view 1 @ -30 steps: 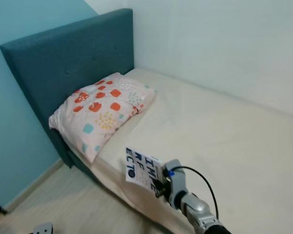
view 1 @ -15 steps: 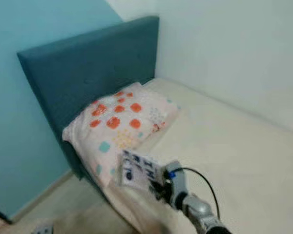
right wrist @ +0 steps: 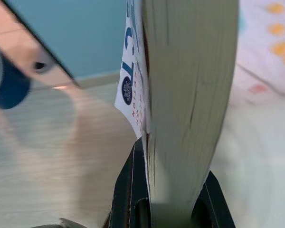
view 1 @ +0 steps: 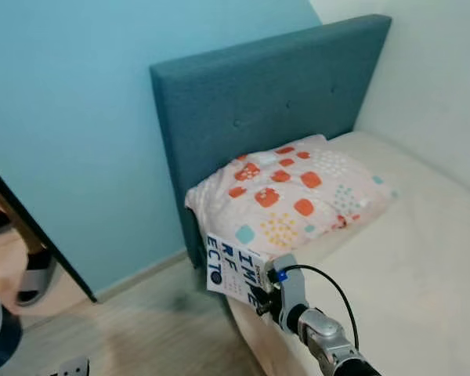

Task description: Clean up the room

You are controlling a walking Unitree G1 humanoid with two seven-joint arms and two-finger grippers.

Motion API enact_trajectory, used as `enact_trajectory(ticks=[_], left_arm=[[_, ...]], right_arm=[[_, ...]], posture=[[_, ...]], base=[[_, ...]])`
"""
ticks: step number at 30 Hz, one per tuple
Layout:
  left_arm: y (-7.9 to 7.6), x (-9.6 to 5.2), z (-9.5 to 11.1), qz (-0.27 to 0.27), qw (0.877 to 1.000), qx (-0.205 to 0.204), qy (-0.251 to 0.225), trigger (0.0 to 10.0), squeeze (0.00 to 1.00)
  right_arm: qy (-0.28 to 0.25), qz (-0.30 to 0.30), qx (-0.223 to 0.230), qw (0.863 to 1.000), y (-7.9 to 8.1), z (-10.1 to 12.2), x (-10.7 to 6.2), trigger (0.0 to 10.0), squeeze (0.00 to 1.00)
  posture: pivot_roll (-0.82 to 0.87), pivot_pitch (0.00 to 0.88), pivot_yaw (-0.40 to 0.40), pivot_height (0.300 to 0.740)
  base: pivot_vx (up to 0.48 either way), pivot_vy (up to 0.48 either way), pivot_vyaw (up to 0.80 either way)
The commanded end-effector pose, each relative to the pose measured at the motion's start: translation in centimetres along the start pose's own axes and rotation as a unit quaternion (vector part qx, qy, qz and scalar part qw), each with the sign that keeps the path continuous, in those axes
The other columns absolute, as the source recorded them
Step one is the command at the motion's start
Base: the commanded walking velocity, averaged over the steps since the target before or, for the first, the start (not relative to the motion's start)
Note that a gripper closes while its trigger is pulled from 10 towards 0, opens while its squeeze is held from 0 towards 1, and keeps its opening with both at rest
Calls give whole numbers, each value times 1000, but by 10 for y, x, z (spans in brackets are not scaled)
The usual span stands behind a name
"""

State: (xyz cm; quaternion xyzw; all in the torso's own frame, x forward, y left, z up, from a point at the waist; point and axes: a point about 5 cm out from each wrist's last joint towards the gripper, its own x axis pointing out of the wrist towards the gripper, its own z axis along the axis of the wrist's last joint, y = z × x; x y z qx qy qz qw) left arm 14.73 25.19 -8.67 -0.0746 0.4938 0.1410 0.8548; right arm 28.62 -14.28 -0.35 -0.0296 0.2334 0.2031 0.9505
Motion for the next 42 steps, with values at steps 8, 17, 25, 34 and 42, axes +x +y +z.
enact_trajectory(ticks=[8,17,25,34,42], left_arm=[[-1,0,-7,0,1000,2,14,10000,0],[0,0,-7,3,1000,2,12,10000,0],[2,-1,-6,12,1000,8,11,10000,0],[4,-1,-3,13,999,37,6,10000,0],[5,-1,-1,13,998,60,5,10000,0]], right_arm=[[14,-87,114,990,-23,-11,-8,10000,0],[21,-78,261,962,-16,-22,-8,10000,0],[-20,-40,387,921,-15,-23,-11,10000,0],[-35,-49,437,898,-20,-25,-14,10000,0],[-38,-50,465,883,-20,-29,-15,10000,0]], posture=[[-239,85,-9,740],[-233,91,-5,731],[-231,94,-2,696],[-226,95,9,656],[-214,103,19,631]], base=[[0,-118,0],[0,0,0],[0,0,0],[0,0,0],[0,0,0]])
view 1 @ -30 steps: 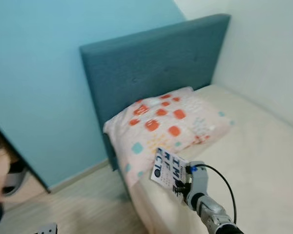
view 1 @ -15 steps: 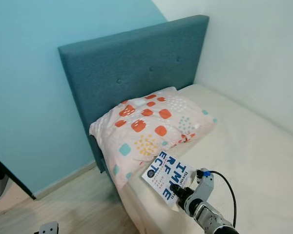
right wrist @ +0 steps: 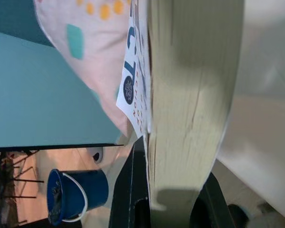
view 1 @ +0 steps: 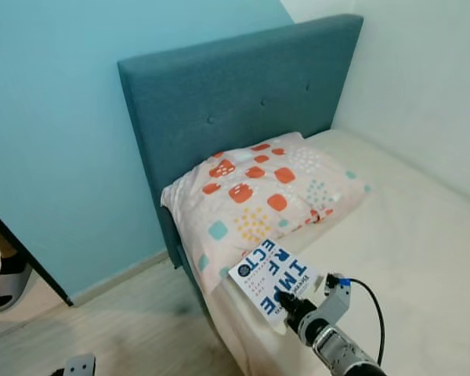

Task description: Clean up the room

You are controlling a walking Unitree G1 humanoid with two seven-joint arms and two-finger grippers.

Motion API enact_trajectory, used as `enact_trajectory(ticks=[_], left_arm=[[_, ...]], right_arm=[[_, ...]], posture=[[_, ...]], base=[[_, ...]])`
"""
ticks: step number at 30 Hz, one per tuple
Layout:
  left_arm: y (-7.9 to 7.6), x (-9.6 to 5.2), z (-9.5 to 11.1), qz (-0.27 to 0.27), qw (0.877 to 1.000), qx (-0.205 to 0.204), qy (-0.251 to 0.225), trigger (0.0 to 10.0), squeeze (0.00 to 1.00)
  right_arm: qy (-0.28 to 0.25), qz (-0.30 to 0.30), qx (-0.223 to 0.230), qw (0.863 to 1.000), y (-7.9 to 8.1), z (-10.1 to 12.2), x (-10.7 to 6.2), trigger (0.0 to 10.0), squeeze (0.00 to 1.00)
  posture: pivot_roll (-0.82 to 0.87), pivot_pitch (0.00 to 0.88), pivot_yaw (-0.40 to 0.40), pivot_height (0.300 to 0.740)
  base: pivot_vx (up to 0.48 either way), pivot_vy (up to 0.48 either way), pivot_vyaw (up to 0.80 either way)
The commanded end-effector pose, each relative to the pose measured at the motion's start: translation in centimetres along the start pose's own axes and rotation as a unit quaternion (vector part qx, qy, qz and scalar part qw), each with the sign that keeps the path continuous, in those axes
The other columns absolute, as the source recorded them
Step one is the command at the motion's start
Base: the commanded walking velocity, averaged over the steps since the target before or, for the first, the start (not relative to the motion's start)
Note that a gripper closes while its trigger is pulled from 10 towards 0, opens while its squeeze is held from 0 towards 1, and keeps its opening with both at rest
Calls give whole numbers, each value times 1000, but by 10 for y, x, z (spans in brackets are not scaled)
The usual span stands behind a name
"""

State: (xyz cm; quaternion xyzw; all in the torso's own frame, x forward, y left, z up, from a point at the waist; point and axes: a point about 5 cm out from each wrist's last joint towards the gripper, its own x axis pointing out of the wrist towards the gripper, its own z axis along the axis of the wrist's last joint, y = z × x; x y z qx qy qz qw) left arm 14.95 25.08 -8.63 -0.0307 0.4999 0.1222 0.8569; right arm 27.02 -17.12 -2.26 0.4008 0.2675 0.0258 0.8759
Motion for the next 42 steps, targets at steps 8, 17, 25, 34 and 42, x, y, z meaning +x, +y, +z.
enact_trajectory(ticks=[8,17,25,34,42], left_arm=[[9,-1,-4,9,1000,24,8,10000,0],[10,-2,-4,11,1000,27,9,10000,0],[11,-2,-5,11,999,31,10,10000,0],[12,-2,-7,11,999,36,13,10000,0],[23,-5,-16,25,999,40,18,10000,0]], right_arm=[[-16,-32,17,999,-10,5,-4,10000,0],[-35,-61,-6,998,-12,25,-4,10000,0],[-63,-77,-16,995,-13,46,-4,10000,0],[-84,-67,-39,993,-7,64,-3,10000,0],[-93,10,-50,994,29,85,12,10000,0]], posture=[[-202,116,25,601],[-190,126,34,601],[-186,132,33,601],[-173,139,35,601],[-127,209,53,601]], base=[[0,0,0],[0,0,0],[0,0,0],[0,0,0],[0,0,0]])
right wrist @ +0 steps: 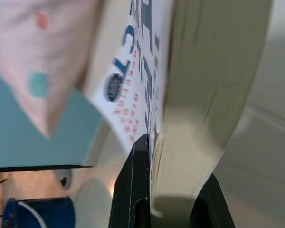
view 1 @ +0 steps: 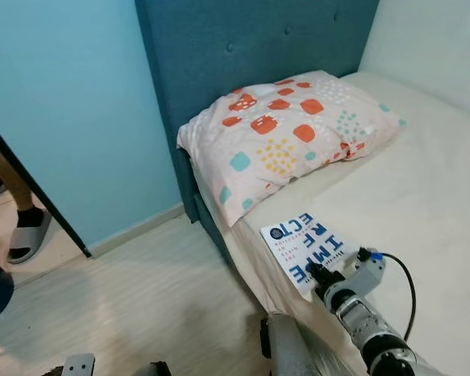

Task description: Clean up the room

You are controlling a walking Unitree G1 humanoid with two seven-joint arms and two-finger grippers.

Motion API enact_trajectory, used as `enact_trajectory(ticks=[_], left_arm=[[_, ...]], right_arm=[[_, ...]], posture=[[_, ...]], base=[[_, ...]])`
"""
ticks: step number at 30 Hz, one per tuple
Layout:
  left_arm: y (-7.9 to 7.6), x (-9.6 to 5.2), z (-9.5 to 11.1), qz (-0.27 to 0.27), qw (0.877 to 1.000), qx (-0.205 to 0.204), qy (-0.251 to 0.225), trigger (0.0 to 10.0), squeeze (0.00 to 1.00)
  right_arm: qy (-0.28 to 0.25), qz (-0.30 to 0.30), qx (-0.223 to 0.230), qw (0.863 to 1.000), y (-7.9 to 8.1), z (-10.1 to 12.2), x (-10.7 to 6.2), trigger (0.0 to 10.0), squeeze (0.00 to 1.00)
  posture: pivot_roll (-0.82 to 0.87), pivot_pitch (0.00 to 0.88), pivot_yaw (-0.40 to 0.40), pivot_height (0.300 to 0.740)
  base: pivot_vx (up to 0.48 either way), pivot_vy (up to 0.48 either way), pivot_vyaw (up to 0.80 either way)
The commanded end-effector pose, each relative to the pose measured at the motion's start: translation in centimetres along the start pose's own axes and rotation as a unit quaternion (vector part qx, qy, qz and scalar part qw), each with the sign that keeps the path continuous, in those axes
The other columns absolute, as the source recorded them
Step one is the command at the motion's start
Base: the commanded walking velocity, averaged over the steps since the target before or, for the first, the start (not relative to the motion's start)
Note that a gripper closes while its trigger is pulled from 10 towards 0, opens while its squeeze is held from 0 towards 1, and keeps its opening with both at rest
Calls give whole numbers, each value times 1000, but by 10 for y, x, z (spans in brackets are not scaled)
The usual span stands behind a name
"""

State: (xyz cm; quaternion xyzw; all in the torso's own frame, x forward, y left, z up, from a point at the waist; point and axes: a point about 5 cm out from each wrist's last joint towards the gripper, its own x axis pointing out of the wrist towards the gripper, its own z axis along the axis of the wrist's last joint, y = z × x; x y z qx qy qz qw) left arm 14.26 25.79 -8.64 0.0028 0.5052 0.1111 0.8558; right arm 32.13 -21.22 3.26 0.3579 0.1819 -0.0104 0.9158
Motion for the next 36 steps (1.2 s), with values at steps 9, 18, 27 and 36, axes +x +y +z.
enact_trajectory(ticks=[9,18,27,36], left_arm=[[25,-7,-24,33,999,13,24,10000,0],[53,-9,5,38,999,22,-7,10000,0],[52,-9,5,29,999,26,-10,10000,0],[52,-9,3,27,999,23,-7,10000,0]], right_arm=[[13,52,-8,999,29,21,13,10000,0],[18,0,-49,999,18,36,11,10000,0],[1,0,-34,999,18,45,11,10000,0],[-2,-1,-44,999,21,54,12,10000,47]], posture=[[-85,274,69,601],[-77,315,80,601],[-82,331,83,601],[-82,332,81,601]], base=[[0,0,0],[0,0,0],[0,0,0],[0,0,0]])
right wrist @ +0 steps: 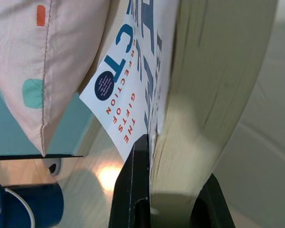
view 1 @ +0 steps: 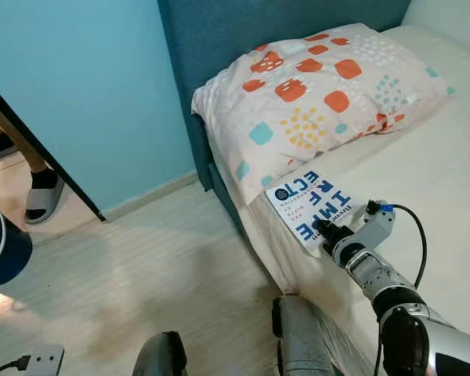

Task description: Clean up the room

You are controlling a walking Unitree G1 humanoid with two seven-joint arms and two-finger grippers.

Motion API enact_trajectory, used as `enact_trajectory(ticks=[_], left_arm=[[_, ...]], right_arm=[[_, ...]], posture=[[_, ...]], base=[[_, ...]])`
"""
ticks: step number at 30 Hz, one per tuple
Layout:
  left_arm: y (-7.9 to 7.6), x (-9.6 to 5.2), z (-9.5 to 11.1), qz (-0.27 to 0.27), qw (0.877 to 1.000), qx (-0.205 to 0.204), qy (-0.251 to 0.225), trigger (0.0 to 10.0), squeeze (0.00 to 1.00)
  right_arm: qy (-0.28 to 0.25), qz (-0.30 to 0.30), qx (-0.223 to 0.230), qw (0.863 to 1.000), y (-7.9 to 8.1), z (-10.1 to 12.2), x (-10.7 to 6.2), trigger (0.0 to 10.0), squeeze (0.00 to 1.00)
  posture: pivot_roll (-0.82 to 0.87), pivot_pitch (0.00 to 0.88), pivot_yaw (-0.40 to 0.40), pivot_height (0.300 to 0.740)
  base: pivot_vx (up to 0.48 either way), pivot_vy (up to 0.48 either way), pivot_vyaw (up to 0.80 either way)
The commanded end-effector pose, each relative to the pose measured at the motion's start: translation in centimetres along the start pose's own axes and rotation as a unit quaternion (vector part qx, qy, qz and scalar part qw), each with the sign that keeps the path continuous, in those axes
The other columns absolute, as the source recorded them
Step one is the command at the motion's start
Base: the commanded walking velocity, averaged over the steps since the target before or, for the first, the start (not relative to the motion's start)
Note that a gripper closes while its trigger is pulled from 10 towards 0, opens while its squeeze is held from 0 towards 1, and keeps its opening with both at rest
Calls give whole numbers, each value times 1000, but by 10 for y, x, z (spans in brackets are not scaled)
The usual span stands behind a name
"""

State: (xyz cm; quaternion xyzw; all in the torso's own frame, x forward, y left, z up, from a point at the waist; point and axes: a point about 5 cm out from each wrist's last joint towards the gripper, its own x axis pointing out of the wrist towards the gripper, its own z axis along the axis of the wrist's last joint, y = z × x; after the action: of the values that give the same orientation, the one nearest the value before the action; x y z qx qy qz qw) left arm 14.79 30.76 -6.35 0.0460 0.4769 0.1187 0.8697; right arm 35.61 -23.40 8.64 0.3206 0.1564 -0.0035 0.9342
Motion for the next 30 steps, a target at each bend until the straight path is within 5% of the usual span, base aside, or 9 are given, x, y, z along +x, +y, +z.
enact_trajectory(ticks=[1,14,18,19,20,21,22,30], left_arm=[[1,-3,-18,-1,1000,-6,30,10000,0],[-3,-2,-18,-7,999,-6,31,10000,0],[-4,-2,-18,-7,999,-7,30,10000,0],[-4,-2,-18,-7,999,-8,30,10000,0],[-4,-2,-17,-7,999,-9,30,10000,0],[-4,-2,-17,-7,999,-9,30,10000,0],[-4,-2,-17,-7,999,-9,30,10000,0],[-7,-1,-16,-7,999,-13,29,10000,0]], right_arm=[[21,-11,-6,1000,-3,-6,-1,10000,43],[14,-16,-17,1000,-7,7,-3,10000,67],[13,-16,-16,1000,-7,7,-3,10000,149],[13,-16,-15,1000,-7,7,-3,10000,380],[12,-17,-14,1000,-7,7,-3,10000,894],[12,-17,-14,1000,-7,7,-3,10000,894],[12,-18,-14,1000,-7,7,-3,10000,1000],[-5,-42,-17,999,-12,15,-4,10000,1000]], posture=[[-84,333,80,601],[-93,328,75,601],[-92,326,75,601],[-93,326,76,601],[-94,325,75,601],[-94,325,75,601],[-94,325,75,601],[-100,306,70,601]], base=[[0,0,0],[0,0,0],[0,0,0],[0,0,0],[0,0,0],[0,0,0],[0,0,0],[0,0,0]])
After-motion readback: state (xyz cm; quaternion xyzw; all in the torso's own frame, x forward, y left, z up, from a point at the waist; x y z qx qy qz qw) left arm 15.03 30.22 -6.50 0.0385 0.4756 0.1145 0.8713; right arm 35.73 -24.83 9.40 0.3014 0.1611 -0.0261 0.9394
